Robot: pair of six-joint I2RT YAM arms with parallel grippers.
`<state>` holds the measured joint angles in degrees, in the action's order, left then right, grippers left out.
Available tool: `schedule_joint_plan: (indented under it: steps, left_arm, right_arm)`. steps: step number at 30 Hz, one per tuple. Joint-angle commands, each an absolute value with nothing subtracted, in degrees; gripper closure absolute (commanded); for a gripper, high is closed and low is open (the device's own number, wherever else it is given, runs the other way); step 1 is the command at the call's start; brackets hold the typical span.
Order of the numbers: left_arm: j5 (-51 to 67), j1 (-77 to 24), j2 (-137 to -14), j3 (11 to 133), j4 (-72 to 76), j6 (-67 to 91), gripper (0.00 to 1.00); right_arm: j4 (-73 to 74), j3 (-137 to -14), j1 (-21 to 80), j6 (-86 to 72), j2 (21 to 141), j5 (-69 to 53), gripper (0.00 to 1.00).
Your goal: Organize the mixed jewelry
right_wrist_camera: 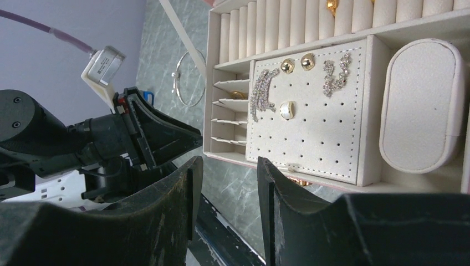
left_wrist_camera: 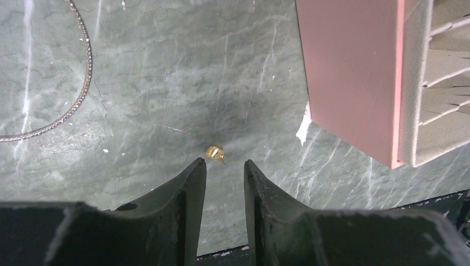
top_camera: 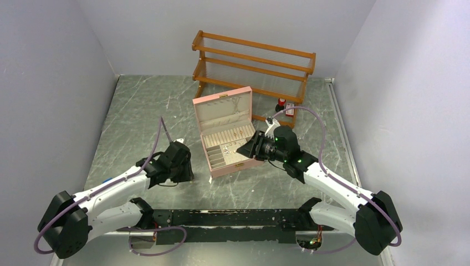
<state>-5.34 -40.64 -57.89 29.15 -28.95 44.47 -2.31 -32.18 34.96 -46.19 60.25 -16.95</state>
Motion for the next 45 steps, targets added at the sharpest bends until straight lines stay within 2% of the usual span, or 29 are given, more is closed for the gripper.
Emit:
schedule_joint_plan:
  steps: [1, 9, 18, 28, 45]
  left_arm:
    - [-5.7, -40.94, -59.52, 31.39, -30.99, 43.12, 0.62]
    - [-2.62, -41.04, -64.18, 31.37, -29.24, 41.58, 0.62]
    - [-1.86, -41.02, -65.8, 31.64, -27.66, 41.22, 0.74]
    - [-0.6, -41.04, -65.39, 32.56, -27.44, 41.2, 0.7]
    - [-1.5, -41.04, -67.39, 31.93, -28.26, 41.66, 0.73]
  right_arm:
    - [-3.3, -31.84, 35.22, -46.05, 59.91, -16.67, 0.55]
    - [-3.88, -31.8, 35.25, -46.32, 60.4, -16.8, 0.55]
    - [-3.38, -32.08, 35.31, -45.96, 60.38, -16.36, 0.55]
    - [-3.65, -31.93, 35.35, -45.97, 60.73, -16.52, 0.55]
    - [-3.65, -31.38, 35.38, -46.1, 60.22, -16.43, 0.55]
